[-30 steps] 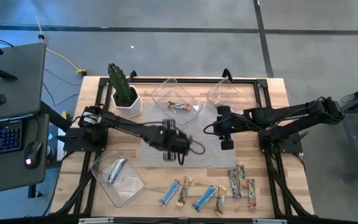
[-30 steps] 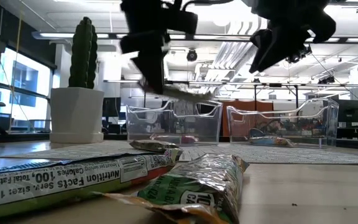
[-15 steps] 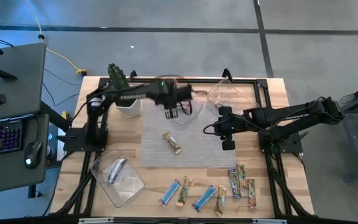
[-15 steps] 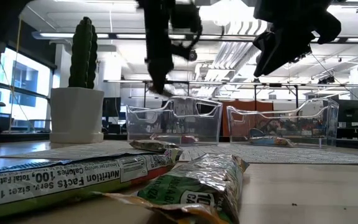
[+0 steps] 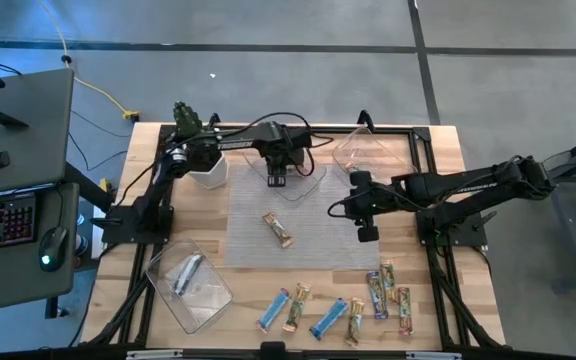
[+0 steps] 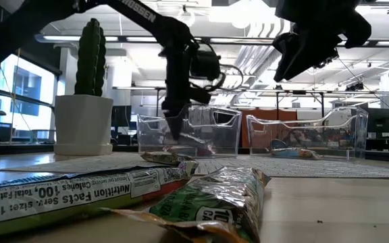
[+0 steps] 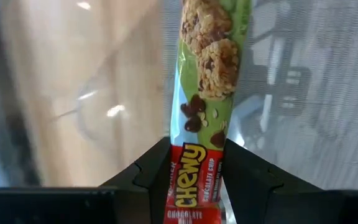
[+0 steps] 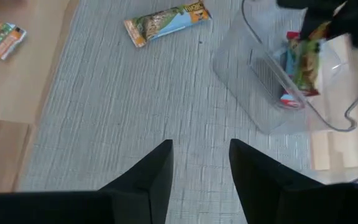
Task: Pick and place Granola Bars by type
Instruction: Put the red granola bar into the top left transparent bin, then put the yellow granola bar into the top right transparent bin
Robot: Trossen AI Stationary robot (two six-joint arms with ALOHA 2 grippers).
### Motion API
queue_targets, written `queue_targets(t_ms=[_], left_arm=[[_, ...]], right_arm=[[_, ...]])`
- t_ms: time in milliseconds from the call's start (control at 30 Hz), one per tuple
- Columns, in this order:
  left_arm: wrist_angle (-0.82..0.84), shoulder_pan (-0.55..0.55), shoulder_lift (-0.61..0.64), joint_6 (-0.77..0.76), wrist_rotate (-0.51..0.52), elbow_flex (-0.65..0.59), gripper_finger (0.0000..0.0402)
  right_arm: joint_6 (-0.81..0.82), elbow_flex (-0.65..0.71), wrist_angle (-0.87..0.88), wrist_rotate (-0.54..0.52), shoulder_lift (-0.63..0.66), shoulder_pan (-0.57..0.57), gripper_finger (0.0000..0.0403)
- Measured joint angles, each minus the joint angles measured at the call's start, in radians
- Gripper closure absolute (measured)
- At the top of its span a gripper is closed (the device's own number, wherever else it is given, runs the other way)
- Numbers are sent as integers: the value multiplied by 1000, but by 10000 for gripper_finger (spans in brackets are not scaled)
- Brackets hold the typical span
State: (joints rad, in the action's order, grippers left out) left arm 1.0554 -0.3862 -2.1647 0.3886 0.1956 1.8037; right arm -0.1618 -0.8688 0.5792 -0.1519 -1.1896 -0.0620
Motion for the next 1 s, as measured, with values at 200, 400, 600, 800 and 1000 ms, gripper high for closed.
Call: queue_targets(t_ms=[200, 400, 600, 800, 1000], left_arm=[[-19, 1, -29, 0, 0, 0, 273], [-27, 0, -27, 7, 5, 0, 267], [-28, 0, -23, 9, 6, 0, 218], [6, 11, -15, 46, 149, 0, 179], [201, 51, -11, 79, 205, 86, 177]], right_arm=[[-90, 0, -46, 2, 0, 0, 263], [-132, 0, -72, 82, 0, 0, 262], [-129, 0, -86, 96, 0, 0, 246], [-111, 0, -95, 110, -7, 0, 213], [-11, 0, -96, 108, -74, 0, 197]])
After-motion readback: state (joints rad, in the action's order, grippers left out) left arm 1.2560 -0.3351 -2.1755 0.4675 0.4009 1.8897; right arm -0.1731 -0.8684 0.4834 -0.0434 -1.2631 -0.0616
